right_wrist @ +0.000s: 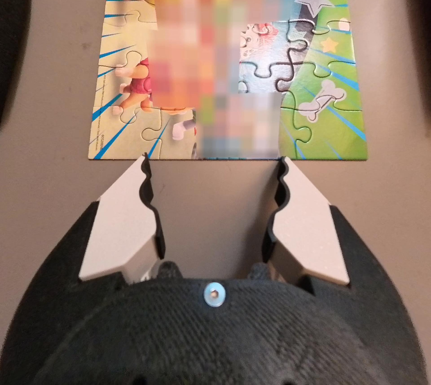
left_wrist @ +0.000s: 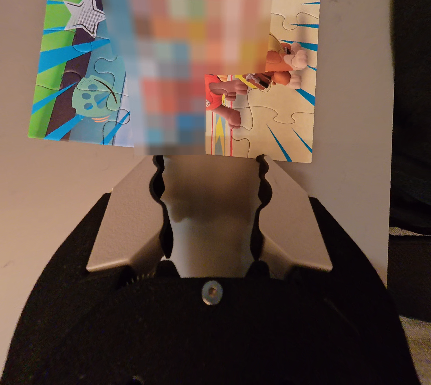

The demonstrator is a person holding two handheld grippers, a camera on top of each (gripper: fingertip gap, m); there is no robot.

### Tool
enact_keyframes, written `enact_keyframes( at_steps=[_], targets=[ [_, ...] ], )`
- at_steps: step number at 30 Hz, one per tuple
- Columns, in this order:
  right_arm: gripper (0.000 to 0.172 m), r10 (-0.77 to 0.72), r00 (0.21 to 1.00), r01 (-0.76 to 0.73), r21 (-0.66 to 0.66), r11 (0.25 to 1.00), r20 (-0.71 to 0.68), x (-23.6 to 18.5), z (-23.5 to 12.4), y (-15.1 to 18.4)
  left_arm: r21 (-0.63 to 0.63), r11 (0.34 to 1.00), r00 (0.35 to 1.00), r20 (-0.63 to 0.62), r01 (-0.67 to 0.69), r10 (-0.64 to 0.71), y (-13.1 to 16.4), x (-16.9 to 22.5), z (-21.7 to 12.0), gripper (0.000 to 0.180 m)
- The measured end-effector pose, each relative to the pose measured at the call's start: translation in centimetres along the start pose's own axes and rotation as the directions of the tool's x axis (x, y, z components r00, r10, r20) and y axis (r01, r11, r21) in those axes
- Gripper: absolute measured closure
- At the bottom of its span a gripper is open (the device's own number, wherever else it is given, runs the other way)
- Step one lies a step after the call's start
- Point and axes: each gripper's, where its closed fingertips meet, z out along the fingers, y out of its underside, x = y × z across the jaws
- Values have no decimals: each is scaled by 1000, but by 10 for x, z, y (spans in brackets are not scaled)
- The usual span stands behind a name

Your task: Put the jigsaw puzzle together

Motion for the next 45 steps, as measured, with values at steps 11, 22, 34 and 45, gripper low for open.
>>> enact_keyframes(
  at_steps=[11, 22, 34, 45],
  targets=[
    [63, -1, 1000, 1, -7, 1000, 1, 0, 0, 0, 8, 1000, 1000, 1, 2, -2, -1, 0, 0, 101],
    [64, -2, 1000, 2, -9, 1000, 2, 1, 1, 0, 5, 1000, 1000, 1, 4, -4, -1, 0, 0, 101],
    [73, 62, 997, -60, 32, 998, -42, 4, -5, 2, 30, 999, 998, 64, 27, -29, 1, -8, -6, 101],
    [81, 72, 970, -25, 201, 979, -232, 36, -11, -39, 230, 960, 961, 185, 161, -206, -41, -54, -4, 95]
  ],
)
